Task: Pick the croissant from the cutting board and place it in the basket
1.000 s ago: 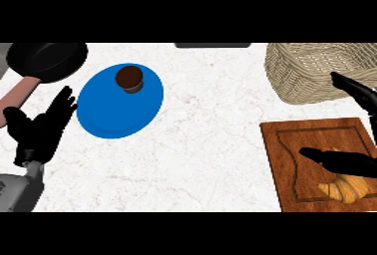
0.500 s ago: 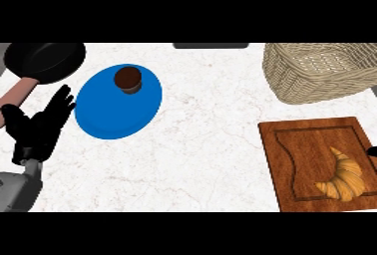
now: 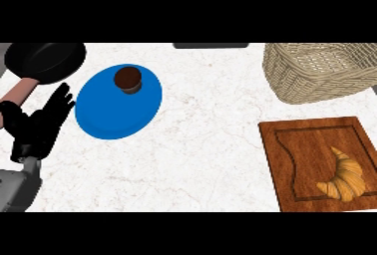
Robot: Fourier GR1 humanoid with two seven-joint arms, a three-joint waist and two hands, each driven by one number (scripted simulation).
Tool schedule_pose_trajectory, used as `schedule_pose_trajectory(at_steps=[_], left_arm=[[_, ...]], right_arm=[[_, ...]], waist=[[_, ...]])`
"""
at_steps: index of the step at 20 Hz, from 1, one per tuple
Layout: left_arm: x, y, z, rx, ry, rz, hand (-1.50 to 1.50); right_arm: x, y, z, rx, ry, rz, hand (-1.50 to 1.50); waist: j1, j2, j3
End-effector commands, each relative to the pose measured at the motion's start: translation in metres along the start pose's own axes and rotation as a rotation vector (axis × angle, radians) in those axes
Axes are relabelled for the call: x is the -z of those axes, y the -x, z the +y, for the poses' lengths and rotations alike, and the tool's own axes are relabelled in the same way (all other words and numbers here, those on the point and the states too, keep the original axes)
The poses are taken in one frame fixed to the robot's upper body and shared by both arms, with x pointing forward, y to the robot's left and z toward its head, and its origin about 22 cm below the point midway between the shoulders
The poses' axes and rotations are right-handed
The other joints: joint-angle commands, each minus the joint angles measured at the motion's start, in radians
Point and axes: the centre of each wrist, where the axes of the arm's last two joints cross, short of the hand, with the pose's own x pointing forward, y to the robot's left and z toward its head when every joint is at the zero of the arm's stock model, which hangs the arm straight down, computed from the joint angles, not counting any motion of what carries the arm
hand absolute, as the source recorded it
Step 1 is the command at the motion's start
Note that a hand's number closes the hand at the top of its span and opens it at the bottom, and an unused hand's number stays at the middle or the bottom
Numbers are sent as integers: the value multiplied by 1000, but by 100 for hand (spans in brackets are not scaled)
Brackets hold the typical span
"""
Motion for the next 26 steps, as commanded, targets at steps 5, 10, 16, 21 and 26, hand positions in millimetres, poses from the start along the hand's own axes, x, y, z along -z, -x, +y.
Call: schedule_pose_trajectory(at_steps=[5,10,16,21,26], left_arm=[[-12,0,-2,-16,-4,-9,0],[-9,16,-2,-12,-10,11,0],[-5,-1,-5,-6,25,-2,0],[-3,15,0,-2,15,-8,0],[-1,17,-19,7,15,-13,0]], right_arm=[[-31,24,-25,87,-144,-46,-150],[-50,62,-10,193,-46,-92,-150],[-62,83,43,243,-16,-102,-150],[-58,99,101,259,36,-121,-150],[-34,105,145,283,65,-144,-150]], waist=[[-12,-5,3],[-19,-3,3],[5,3,3],[10,6,4],[15,7,4]])
